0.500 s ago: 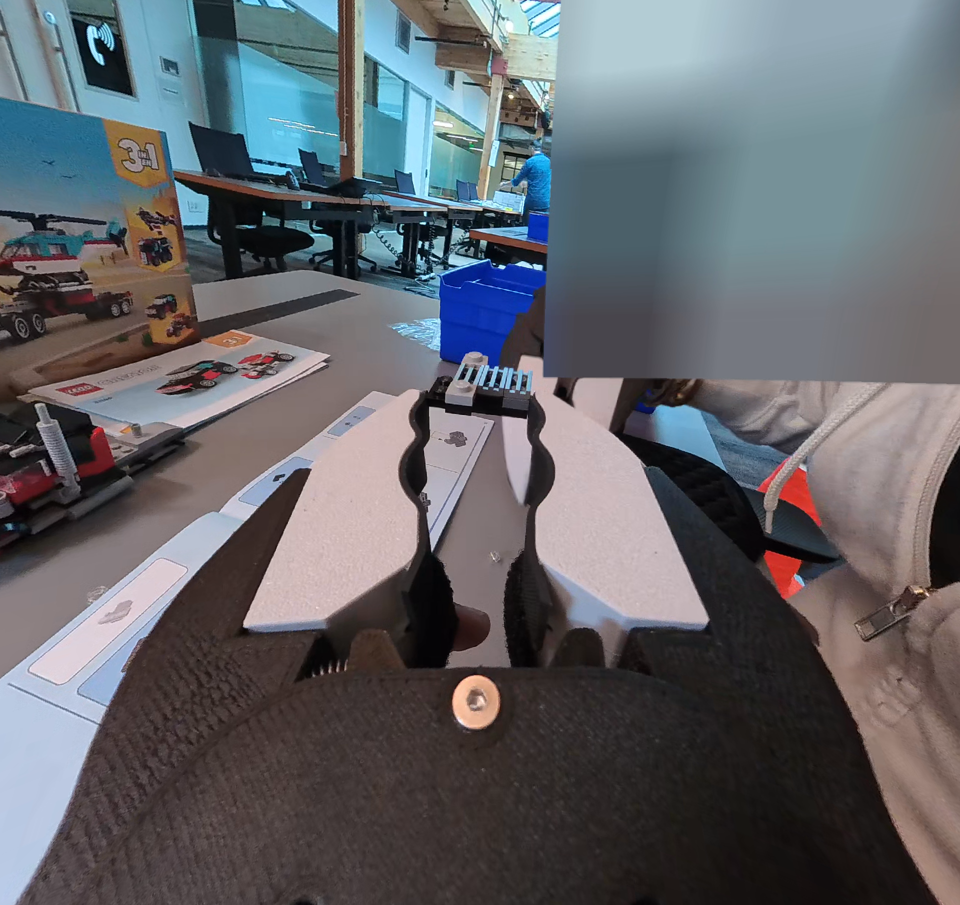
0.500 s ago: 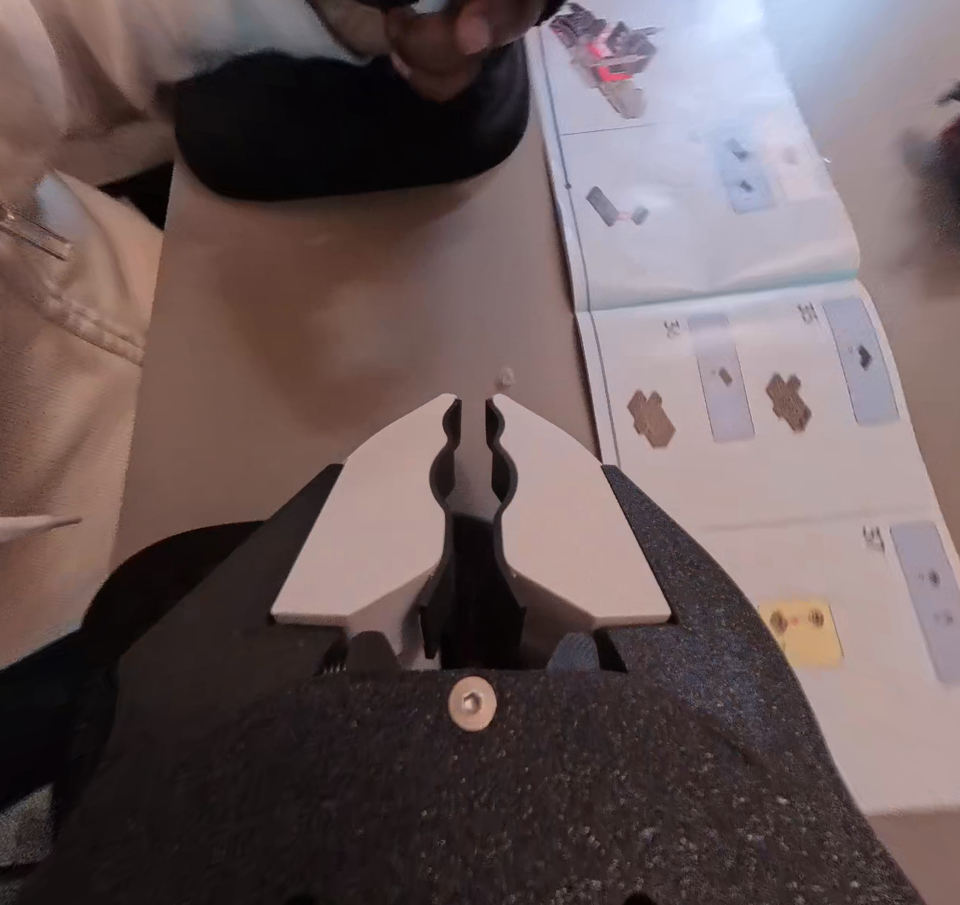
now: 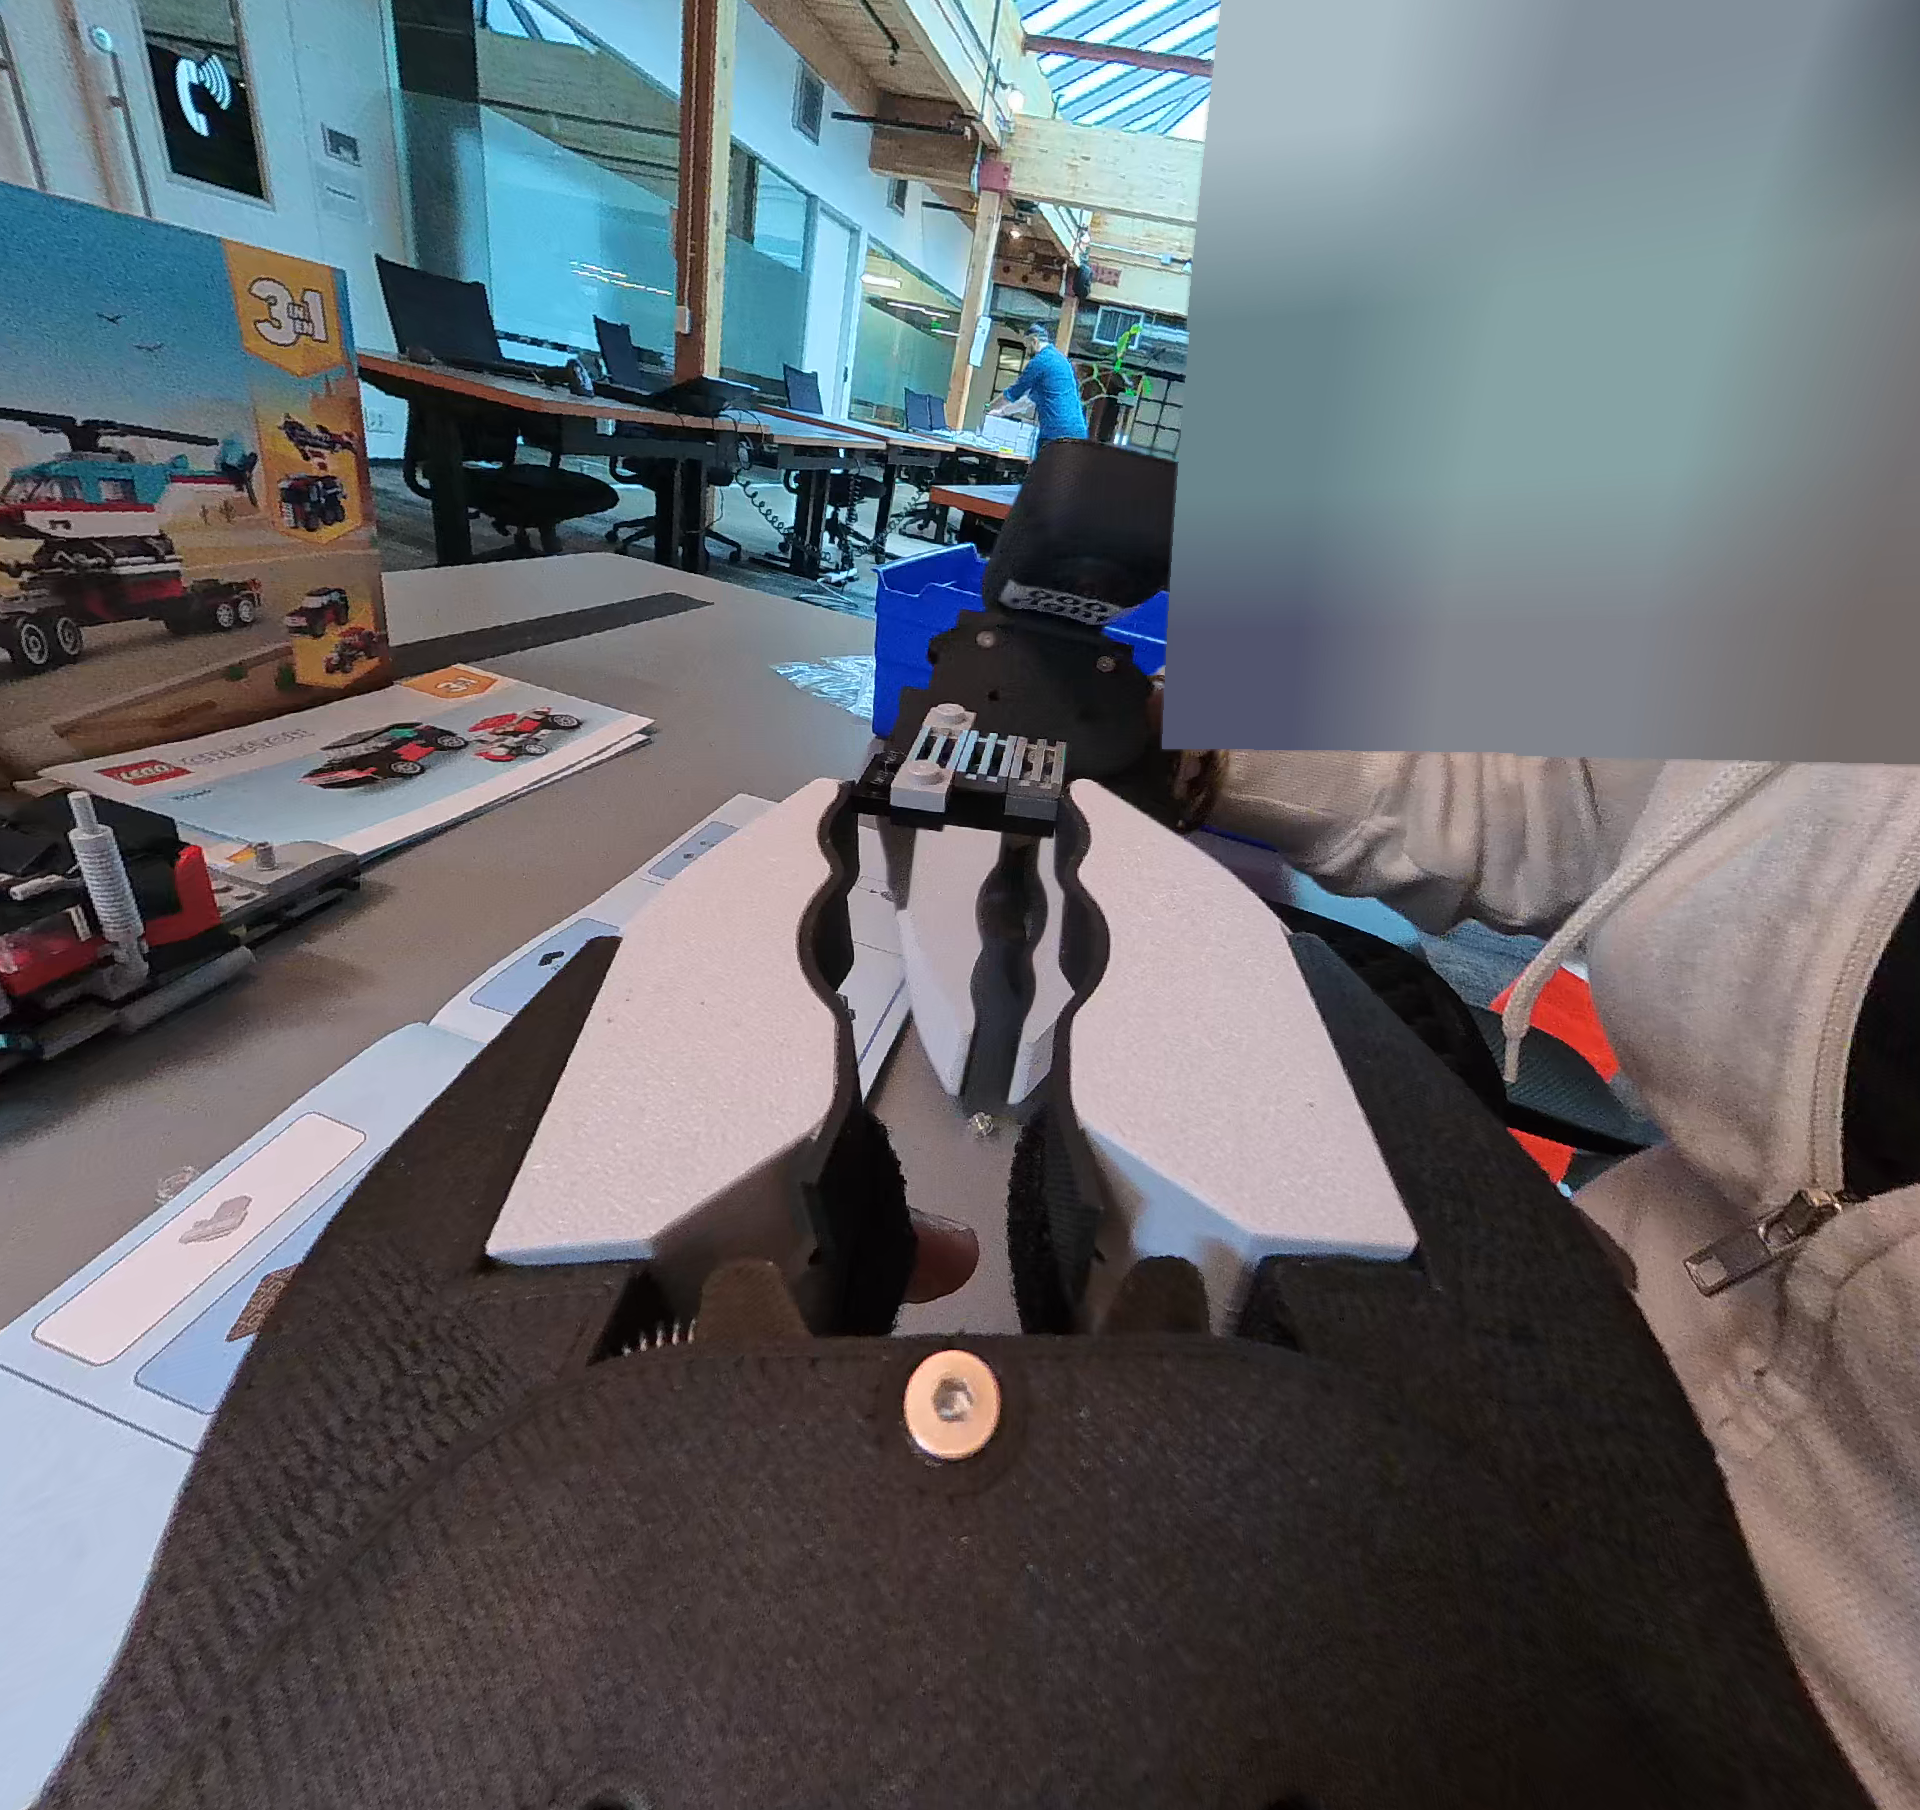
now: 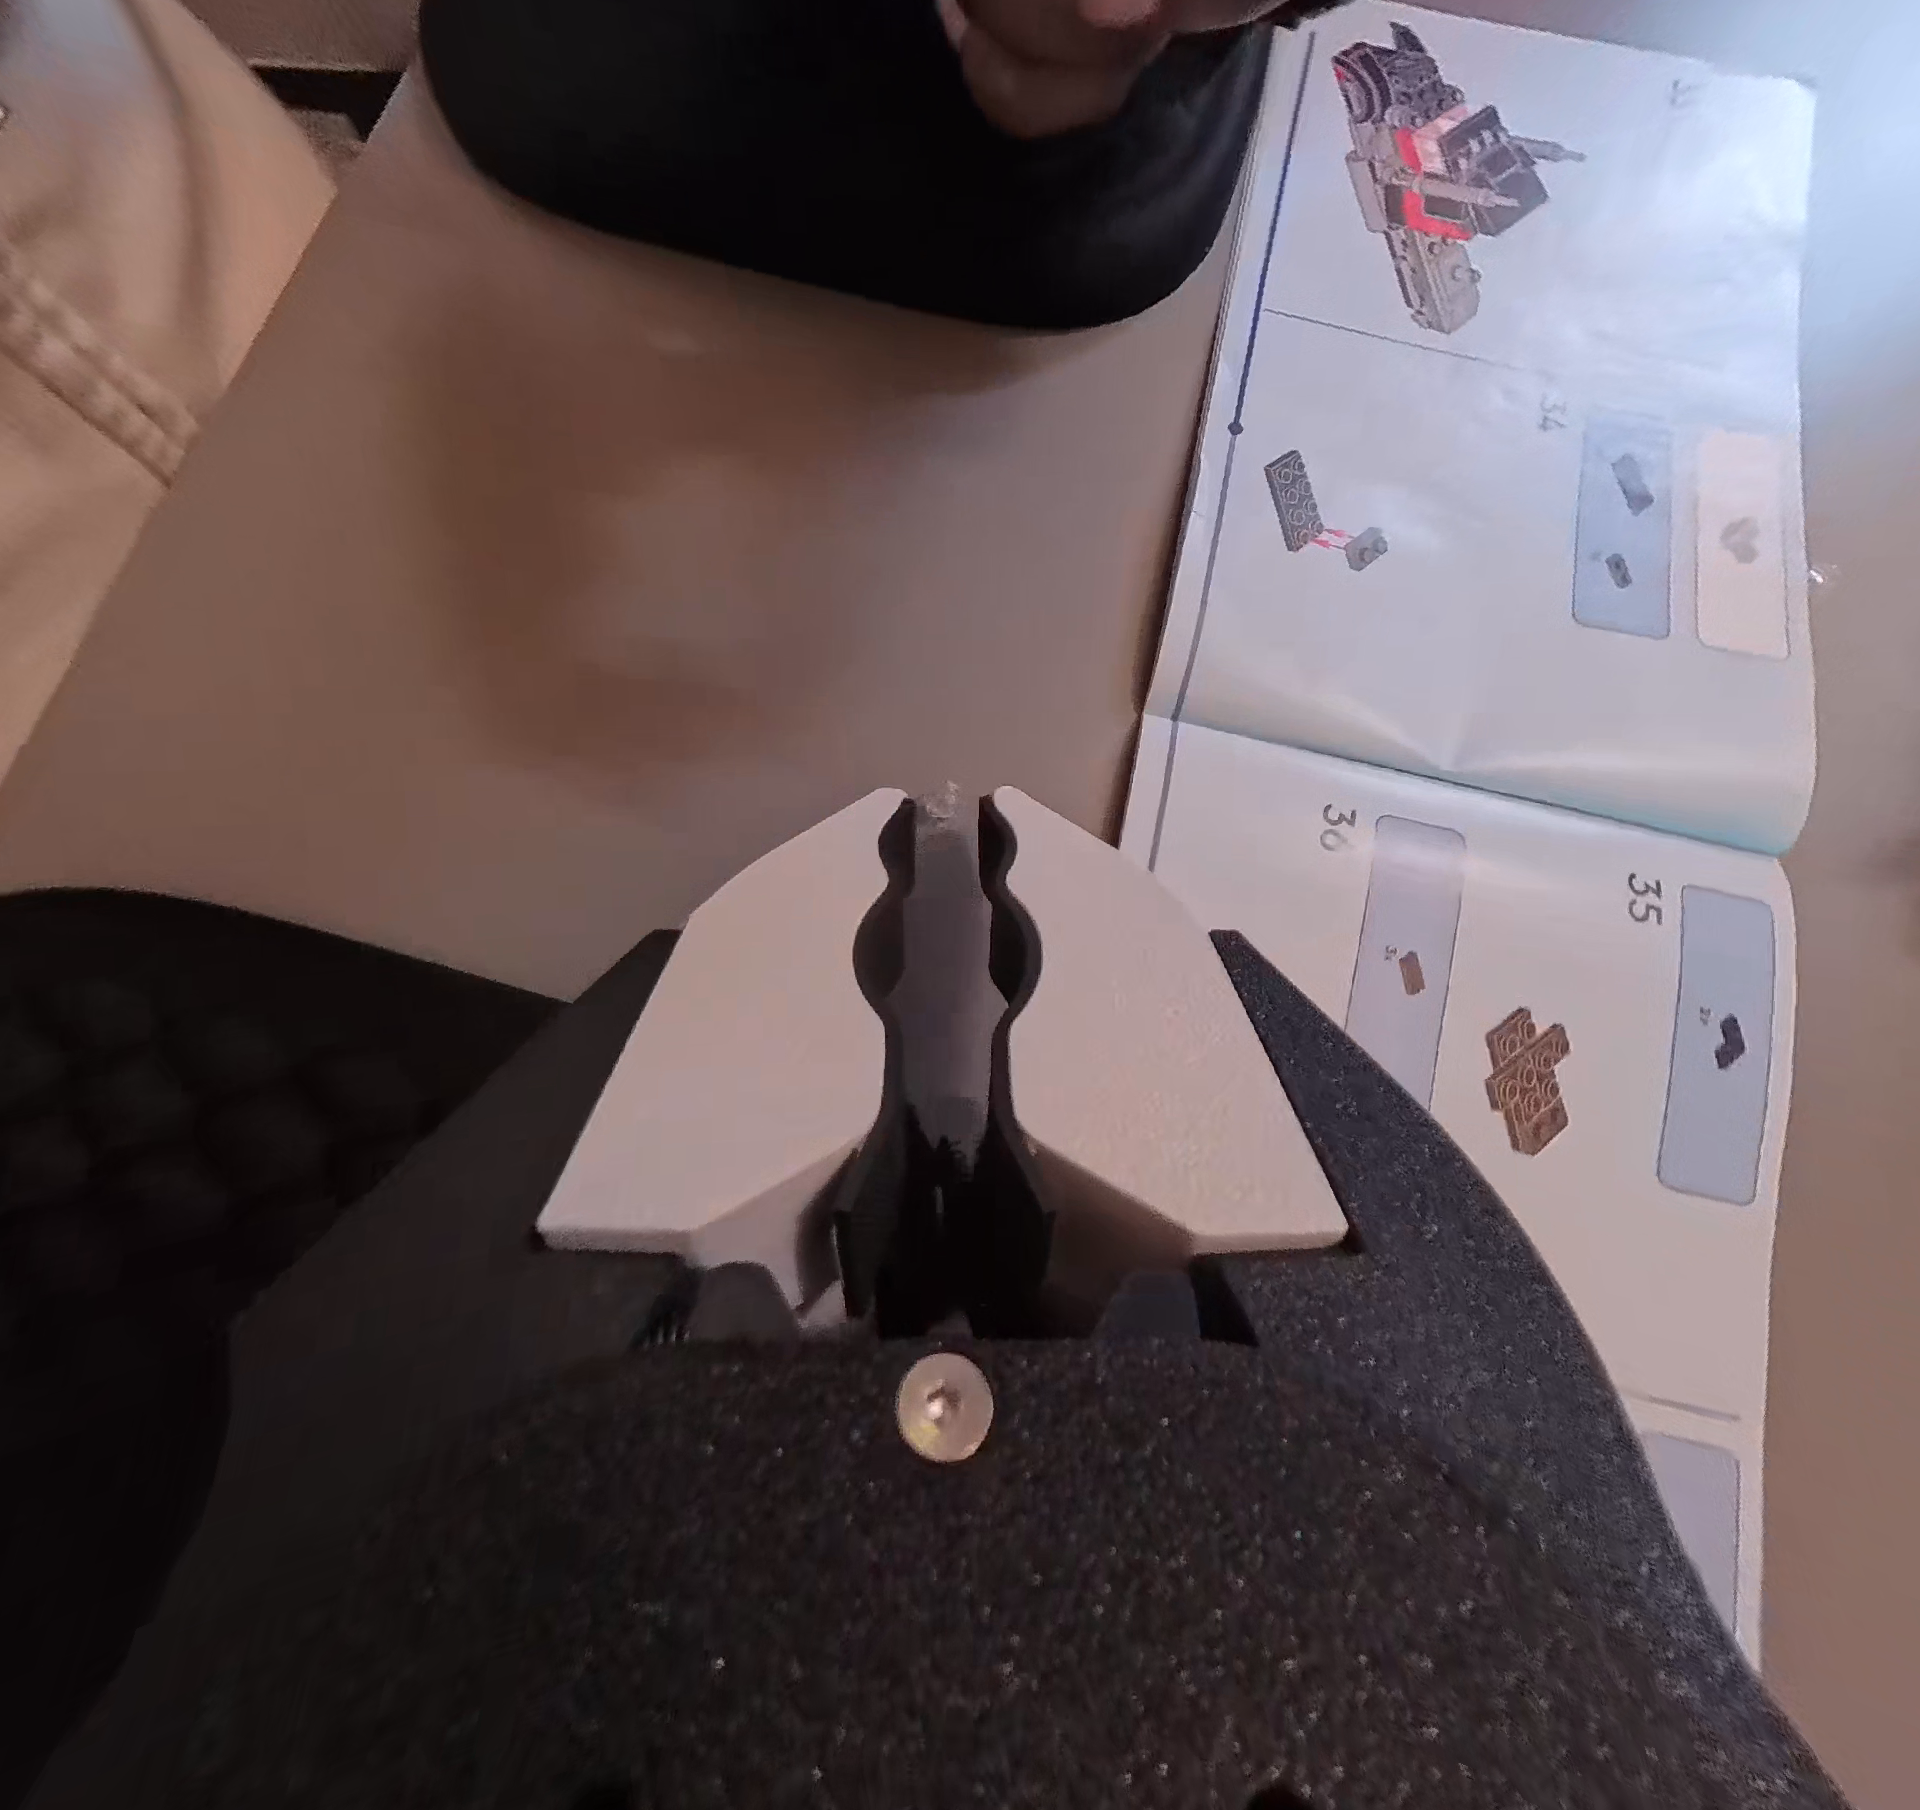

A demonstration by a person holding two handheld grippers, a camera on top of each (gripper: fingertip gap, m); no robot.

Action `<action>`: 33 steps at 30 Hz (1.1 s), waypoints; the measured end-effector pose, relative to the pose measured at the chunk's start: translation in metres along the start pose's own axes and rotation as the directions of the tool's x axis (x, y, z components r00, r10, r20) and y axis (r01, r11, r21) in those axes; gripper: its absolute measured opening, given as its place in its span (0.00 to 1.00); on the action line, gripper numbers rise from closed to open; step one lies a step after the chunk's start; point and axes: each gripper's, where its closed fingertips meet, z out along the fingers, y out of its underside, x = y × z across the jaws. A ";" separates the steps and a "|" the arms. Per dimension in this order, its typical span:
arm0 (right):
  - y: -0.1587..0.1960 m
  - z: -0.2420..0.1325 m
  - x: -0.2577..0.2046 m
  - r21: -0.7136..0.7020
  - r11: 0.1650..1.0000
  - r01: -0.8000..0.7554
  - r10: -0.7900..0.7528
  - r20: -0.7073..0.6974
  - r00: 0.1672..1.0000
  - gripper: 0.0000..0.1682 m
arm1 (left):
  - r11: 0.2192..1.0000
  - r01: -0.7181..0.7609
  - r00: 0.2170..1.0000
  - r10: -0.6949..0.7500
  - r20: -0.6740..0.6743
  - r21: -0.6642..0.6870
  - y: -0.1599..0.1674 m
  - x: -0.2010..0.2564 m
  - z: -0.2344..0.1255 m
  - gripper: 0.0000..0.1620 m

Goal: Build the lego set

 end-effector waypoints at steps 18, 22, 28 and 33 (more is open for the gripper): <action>0.062 -0.062 0.050 -0.547 0.832 -0.090 0.003 -0.158 0.987 0.05 | 1.000 -0.007 1.000 0.007 0.007 0.006 0.000 0.000 0.000 0.22; 0.065 -0.049 0.047 -0.603 0.794 -0.082 0.008 -0.125 0.992 0.05 | 1.000 -0.006 1.000 0.006 0.008 0.007 0.000 0.000 0.000 0.22; 0.052 -0.049 0.047 -0.512 0.853 -0.101 0.023 -0.158 0.987 0.09 | 1.000 -0.004 1.000 0.004 0.006 0.004 0.000 0.000 0.000 0.22; 0.048 -0.057 0.047 -0.398 0.906 -0.148 0.073 -0.198 0.978 0.06 | 1.000 -0.007 1.000 0.007 0.004 -0.001 0.001 0.000 0.001 0.22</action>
